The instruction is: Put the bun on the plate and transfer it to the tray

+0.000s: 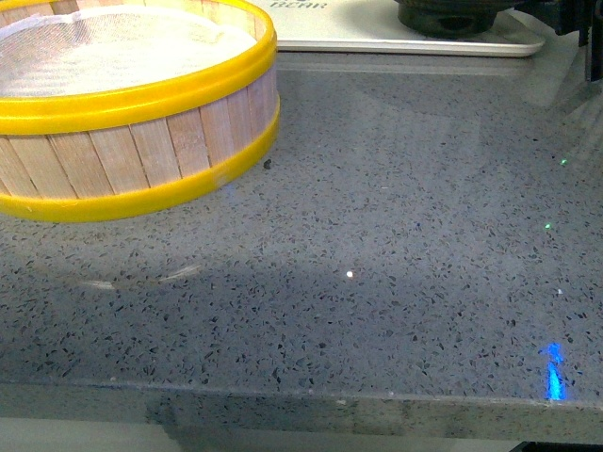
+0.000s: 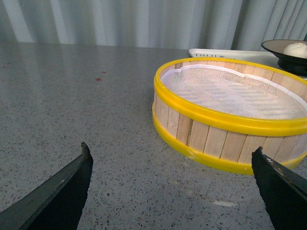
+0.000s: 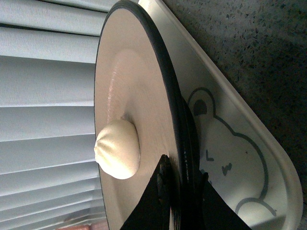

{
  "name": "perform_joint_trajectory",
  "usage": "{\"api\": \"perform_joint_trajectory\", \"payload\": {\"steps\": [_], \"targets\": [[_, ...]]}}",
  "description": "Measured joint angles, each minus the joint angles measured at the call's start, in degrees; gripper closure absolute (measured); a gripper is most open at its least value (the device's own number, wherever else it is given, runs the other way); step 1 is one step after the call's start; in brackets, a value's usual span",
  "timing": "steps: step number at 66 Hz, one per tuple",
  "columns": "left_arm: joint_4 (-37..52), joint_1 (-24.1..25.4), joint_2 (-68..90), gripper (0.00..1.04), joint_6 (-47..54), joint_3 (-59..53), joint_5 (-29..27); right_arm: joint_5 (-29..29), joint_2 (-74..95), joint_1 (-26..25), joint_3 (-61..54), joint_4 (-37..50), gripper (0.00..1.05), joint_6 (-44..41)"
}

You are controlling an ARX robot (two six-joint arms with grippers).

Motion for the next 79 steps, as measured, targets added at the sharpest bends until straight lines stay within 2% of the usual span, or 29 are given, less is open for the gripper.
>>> {"api": "perform_joint_trajectory", "payload": {"steps": [13,52,79], "targets": [[0.0,0.0,0.0,0.07,0.0,0.0,0.0,-0.3,0.5,-0.2,0.8,-0.4,1.01,0.1],[0.0,0.0,0.0,0.07,0.0,0.0,0.0,-1.9,-0.8,-2.0,-1.2,2.9,0.08,3.4],[0.0,0.0,0.0,0.07,0.0,0.0,0.0,-2.4,-16.3,-3.7,-22.3,13.9,0.09,5.8]]}}
